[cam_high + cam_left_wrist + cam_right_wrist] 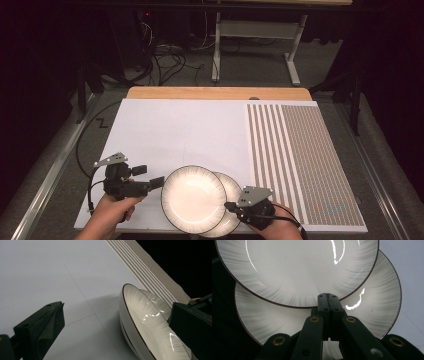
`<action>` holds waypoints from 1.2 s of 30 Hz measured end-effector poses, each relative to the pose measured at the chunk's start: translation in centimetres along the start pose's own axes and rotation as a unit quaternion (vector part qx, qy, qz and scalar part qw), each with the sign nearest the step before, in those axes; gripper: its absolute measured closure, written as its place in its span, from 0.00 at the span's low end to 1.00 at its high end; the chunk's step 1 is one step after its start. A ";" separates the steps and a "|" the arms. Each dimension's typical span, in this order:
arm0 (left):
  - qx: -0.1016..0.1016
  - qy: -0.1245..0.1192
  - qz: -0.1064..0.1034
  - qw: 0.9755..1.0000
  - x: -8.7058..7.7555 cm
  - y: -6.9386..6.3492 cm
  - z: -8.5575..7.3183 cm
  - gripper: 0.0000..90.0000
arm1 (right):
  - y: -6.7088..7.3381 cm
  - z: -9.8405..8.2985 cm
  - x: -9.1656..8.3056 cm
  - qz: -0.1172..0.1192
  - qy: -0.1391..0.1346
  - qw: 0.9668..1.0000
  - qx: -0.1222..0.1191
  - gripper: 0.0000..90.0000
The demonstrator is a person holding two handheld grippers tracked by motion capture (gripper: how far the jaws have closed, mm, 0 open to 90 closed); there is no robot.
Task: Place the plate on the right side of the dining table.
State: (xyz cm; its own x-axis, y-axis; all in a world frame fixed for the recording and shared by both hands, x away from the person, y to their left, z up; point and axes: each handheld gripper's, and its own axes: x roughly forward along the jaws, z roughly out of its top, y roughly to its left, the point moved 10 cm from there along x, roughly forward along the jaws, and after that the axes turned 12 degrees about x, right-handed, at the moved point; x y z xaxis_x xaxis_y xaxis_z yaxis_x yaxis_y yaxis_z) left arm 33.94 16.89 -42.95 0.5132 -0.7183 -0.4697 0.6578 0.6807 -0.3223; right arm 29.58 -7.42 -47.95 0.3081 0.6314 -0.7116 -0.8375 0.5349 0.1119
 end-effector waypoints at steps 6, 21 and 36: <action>-0.020 0.028 -0.017 0.999 0.2 0.0 -0.4 0.01 | 0.0 0.0 0.0 0.000 0.000 1.000 0.000 1.00; -0.079 0.076 -0.060 0.992 0.3 -0.4 -0.8 0.01 | 0.1 0.1 0.0 -0.001 -0.001 1.000 -0.003 1.00; -0.153 0.122 -0.099 0.976 0.0 -0.5 -1.5 0.07 | 0.2 0.2 0.0 -0.001 -0.003 1.000 -0.005 1.00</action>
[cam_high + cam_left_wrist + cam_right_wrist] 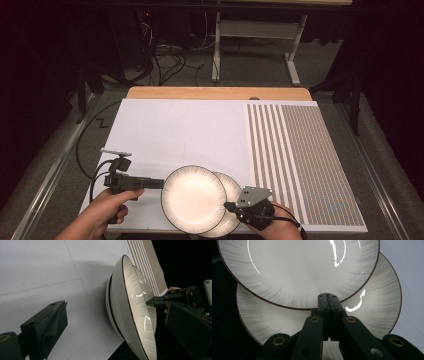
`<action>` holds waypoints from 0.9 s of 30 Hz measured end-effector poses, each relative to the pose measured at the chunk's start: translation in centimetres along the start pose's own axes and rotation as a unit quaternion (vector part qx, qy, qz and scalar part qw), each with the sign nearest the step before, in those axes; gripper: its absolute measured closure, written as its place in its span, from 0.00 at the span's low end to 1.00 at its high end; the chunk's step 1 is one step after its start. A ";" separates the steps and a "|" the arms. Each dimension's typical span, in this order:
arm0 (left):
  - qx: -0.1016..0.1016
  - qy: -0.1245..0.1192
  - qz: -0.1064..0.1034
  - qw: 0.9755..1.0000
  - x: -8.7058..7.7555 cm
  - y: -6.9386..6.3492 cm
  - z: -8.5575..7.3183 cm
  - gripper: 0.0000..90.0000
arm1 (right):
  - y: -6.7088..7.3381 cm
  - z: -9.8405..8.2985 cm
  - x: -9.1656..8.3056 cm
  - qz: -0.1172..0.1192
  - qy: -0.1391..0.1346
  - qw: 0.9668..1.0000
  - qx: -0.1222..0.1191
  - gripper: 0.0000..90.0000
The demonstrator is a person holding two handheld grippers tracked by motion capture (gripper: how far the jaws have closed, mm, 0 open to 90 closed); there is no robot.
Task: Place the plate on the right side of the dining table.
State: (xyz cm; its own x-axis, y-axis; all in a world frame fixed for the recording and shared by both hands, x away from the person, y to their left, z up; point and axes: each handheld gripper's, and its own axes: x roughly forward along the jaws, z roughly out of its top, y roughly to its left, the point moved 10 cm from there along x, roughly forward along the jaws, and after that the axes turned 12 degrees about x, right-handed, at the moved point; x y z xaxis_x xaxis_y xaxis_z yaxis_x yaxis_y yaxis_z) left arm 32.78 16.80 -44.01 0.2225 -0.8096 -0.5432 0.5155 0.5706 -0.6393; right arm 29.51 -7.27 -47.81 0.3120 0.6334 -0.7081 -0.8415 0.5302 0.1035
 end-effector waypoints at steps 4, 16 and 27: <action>-0.017 0.010 -0.005 1.000 0.0 0.0 -0.1 0.17 | 0.0 0.0 0.0 0.000 0.000 1.000 0.000 1.00; -0.056 0.032 -0.044 0.997 0.5 -0.7 -0.7 0.24 | 0.0 0.0 0.0 0.000 0.000 1.000 -0.001 1.00; -0.060 0.060 -0.044 0.995 2.2 -1.6 -1.5 0.35 | 0.0 0.0 0.0 0.000 0.000 1.000 -0.001 1.00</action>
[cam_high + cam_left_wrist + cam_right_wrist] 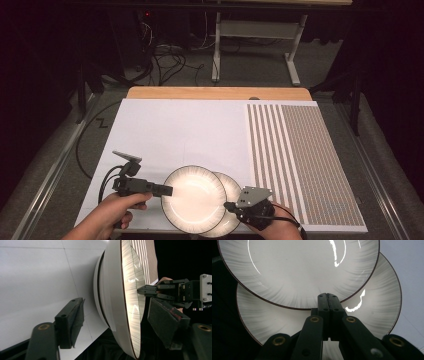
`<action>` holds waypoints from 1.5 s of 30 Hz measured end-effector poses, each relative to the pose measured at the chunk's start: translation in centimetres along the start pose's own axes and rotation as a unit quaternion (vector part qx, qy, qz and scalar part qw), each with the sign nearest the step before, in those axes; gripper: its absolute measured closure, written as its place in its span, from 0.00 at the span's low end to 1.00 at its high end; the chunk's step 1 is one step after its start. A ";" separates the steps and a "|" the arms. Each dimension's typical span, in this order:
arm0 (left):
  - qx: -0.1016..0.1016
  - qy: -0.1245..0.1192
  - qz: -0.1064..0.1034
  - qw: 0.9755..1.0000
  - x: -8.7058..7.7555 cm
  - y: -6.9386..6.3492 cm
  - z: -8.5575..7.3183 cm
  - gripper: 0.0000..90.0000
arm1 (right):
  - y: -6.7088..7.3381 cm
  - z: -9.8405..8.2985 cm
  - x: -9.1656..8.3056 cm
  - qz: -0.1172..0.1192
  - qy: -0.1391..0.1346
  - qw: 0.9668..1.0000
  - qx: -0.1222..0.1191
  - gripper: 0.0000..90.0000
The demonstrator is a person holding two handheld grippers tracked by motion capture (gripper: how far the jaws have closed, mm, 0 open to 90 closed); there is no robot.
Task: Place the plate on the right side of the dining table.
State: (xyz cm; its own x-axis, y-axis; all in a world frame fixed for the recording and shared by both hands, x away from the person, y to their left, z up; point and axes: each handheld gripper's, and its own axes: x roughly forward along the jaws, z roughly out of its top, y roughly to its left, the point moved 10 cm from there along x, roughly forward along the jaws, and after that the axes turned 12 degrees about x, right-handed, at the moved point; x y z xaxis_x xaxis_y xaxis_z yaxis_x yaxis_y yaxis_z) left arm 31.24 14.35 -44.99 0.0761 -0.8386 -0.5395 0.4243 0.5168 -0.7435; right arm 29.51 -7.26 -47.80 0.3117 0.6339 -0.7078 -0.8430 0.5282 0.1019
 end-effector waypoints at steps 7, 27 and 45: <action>0.001 0.008 0.001 1.000 0.6 -0.1 0.0 0.44 | 0.0 0.0 0.0 -0.001 0.000 1.000 -0.001 1.00; -0.010 0.025 0.020 0.999 1.9 0.2 -0.5 0.71 | 0.0 0.0 0.0 -0.002 -0.001 1.000 -0.001 1.00; 0.004 0.040 0.041 0.998 2.6 0.2 -0.5 0.80 | 0.0 0.0 0.0 -0.002 -0.001 1.000 0.000 1.00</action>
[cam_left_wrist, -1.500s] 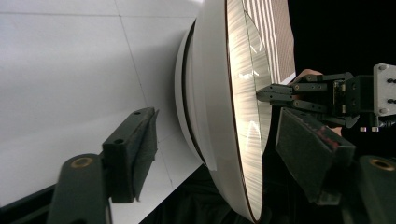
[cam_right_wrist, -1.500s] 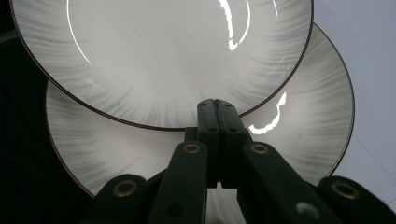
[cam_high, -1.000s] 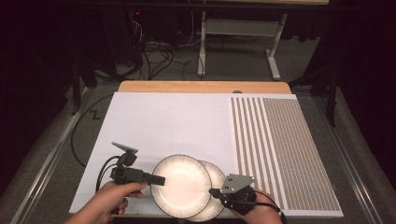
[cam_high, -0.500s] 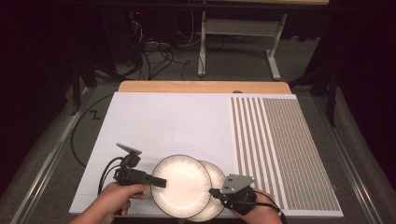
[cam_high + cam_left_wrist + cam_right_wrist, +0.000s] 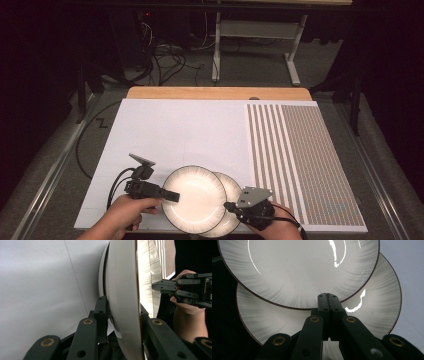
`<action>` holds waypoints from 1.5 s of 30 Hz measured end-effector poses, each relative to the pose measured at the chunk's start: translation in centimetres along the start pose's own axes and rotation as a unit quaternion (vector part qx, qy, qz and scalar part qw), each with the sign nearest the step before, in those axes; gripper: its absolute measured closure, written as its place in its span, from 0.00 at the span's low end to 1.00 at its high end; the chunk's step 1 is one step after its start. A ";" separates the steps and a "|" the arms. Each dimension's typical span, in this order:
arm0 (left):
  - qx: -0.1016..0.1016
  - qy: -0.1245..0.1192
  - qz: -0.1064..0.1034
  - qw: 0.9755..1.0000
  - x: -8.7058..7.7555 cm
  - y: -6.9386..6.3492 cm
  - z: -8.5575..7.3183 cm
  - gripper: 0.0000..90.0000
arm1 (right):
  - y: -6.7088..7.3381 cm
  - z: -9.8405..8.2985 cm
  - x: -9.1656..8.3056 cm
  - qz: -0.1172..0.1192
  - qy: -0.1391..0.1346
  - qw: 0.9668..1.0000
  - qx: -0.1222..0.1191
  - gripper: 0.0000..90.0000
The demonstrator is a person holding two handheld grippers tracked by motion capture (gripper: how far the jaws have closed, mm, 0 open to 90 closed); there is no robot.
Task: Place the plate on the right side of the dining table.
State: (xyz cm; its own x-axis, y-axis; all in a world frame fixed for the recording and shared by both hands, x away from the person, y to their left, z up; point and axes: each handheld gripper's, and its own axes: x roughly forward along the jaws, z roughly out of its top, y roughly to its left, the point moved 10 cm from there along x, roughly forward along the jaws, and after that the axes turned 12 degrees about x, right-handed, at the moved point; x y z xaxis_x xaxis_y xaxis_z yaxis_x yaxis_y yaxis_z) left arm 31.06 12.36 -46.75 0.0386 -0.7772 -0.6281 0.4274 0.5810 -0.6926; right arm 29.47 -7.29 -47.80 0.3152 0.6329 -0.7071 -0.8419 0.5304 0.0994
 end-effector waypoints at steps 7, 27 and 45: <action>0.000 -0.001 0.004 1.000 0.0 0.0 0.0 0.81 | 0.0 0.0 0.0 0.000 0.000 1.000 0.000 1.00; 0.015 -0.017 0.016 1.000 -0.2 -0.3 0.4 0.84 | -0.9 0.6 -1.3 0.001 -0.030 0.999 0.023 0.95; 0.038 -0.043 0.029 0.998 -0.6 -0.3 1.1 0.86 | -5.1 0.4 -3.6 -0.050 -0.076 0.993 0.072 0.65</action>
State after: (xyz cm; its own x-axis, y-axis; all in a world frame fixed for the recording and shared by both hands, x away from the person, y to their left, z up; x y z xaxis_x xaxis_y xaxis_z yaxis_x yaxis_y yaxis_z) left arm 31.89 12.40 -45.76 0.1401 -0.7629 -0.6311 0.4887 0.6076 -0.6260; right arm 32.84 -12.03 -45.46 0.4664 0.6446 -0.6058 -0.7344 0.6639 0.1411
